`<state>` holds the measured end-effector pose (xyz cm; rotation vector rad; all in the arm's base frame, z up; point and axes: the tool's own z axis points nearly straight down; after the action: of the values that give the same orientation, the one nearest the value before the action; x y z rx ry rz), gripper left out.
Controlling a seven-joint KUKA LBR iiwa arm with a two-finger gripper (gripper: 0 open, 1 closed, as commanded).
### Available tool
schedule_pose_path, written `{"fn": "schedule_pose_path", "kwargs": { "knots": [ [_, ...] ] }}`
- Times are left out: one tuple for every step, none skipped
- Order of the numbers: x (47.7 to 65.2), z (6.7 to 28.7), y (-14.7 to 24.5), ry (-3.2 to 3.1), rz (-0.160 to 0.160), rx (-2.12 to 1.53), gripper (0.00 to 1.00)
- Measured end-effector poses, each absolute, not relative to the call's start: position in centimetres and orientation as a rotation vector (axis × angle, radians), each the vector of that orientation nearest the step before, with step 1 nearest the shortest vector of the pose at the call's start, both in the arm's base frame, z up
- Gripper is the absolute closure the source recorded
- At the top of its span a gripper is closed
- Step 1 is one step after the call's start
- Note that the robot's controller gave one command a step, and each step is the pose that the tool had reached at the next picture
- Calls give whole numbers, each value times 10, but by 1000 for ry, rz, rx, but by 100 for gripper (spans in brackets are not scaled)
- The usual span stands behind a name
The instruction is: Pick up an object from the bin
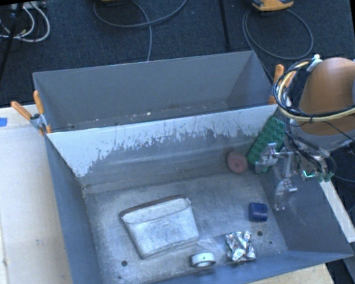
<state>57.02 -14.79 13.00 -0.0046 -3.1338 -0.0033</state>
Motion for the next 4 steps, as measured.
{"fn": "schedule_pose_path", "kwargs": {
  "knots": [
    [527,79,-144,-3119,-4,332,0],
    [528,80,-144,-3122,-2,339,100],
    [528,80,-144,-3121,-1,342,0],
    [483,73,-85,-3122,4,444,0]
  ]
}}
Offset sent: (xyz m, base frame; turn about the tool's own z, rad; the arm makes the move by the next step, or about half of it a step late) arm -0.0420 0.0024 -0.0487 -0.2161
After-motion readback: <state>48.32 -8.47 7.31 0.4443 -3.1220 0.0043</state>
